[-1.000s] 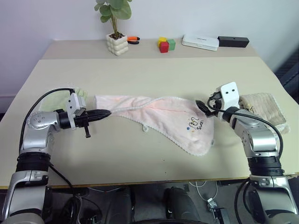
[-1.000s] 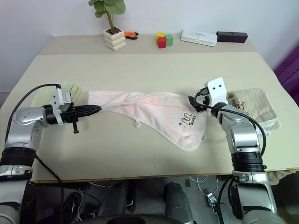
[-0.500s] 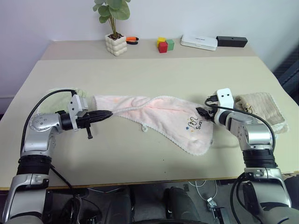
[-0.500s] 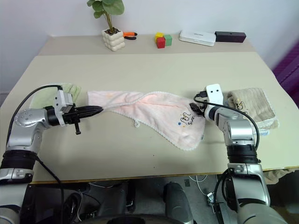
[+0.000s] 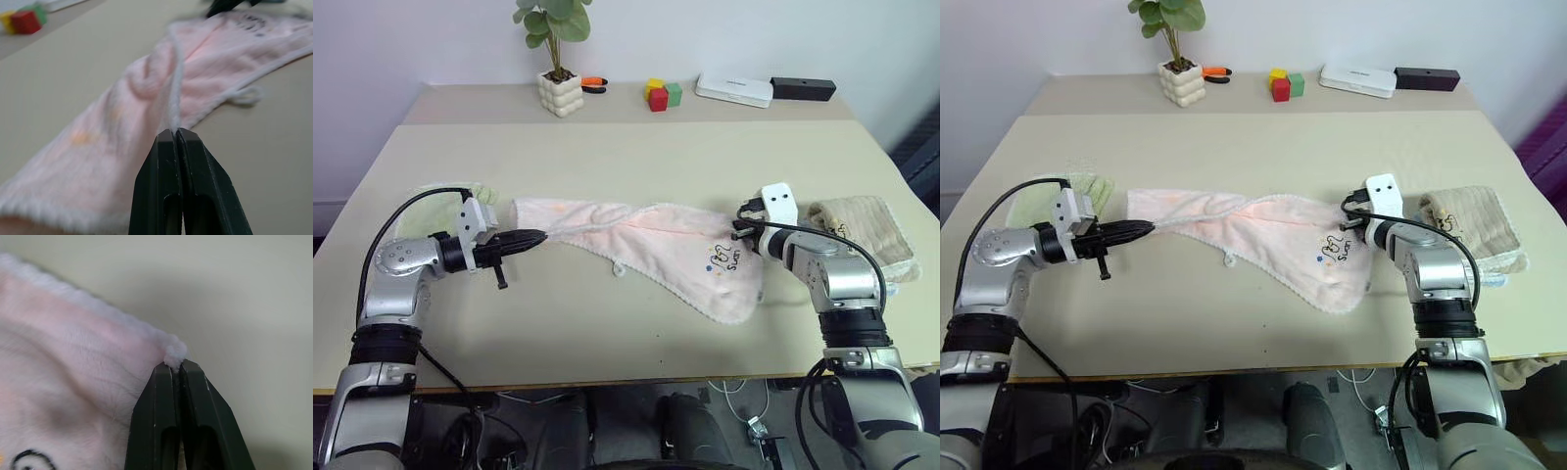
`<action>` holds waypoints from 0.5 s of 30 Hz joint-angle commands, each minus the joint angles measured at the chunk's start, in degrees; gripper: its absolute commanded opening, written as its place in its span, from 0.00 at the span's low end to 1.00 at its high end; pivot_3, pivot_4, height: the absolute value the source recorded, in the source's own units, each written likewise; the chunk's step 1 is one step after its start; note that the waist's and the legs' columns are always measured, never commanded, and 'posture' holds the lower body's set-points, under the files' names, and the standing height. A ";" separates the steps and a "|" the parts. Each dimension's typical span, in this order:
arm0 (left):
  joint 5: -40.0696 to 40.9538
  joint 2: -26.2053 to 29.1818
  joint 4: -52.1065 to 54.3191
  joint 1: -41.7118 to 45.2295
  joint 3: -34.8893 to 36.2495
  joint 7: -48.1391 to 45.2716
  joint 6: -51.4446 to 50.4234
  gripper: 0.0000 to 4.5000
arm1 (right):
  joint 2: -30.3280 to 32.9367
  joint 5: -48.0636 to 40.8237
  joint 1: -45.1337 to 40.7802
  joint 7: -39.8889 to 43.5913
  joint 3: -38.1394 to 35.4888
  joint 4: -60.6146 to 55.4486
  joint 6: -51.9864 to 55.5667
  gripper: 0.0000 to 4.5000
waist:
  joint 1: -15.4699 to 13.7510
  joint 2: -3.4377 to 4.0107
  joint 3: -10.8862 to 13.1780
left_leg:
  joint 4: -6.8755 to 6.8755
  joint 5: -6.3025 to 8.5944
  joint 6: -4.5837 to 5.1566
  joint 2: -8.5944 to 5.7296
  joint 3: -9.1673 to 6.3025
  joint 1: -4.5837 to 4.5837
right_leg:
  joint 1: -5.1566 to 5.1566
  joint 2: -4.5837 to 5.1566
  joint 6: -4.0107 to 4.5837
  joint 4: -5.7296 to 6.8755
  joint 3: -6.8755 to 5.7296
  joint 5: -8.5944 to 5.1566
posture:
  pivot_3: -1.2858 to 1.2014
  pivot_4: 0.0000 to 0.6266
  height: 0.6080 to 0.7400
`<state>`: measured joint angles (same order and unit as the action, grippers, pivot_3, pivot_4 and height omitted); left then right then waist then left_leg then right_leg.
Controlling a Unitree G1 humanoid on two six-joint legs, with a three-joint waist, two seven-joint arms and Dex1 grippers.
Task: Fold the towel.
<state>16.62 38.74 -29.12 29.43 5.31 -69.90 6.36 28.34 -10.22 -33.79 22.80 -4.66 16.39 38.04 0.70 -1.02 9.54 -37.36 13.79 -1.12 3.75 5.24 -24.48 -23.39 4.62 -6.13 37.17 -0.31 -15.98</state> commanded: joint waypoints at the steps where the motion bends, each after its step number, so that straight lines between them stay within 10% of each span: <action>1: -6.40 -1.31 -13.73 10.50 -0.87 8.65 6.27 0.00 | -0.35 1.25 -8.62 0.37 -0.90 7.18 -10.08 0.02 | -0.02 -0.02 0.05 | -0.01 0.00 0.00 -0.01 0.01 0.01 | 0.01 0.00 -0.01 0.01 0.00 0.00 | 0.52 0.24 0.96; 15: -22.67 3.75 -44.87 50.04 -3.30 40.90 20.32 0.00 | -0.06 8.52 -44.05 -5.53 -0.56 46.82 -46.76 0.02 | 0.53 -0.01 0.21 | 0.27 -0.34 -0.54 0.01 0.28 -1.21 | -1.37 0.03 -0.11 0.07 0.00 0.00 | 0.52 0.24 0.96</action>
<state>-5.60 40.58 -73.74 78.42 0.95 -30.25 24.83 26.31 -0.89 -76.84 18.12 -3.24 62.97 -5.73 1.23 -1.02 9.75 -37.05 13.46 -1.66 3.76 5.61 -25.66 -24.76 4.68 -6.24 37.22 -0.32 -15.99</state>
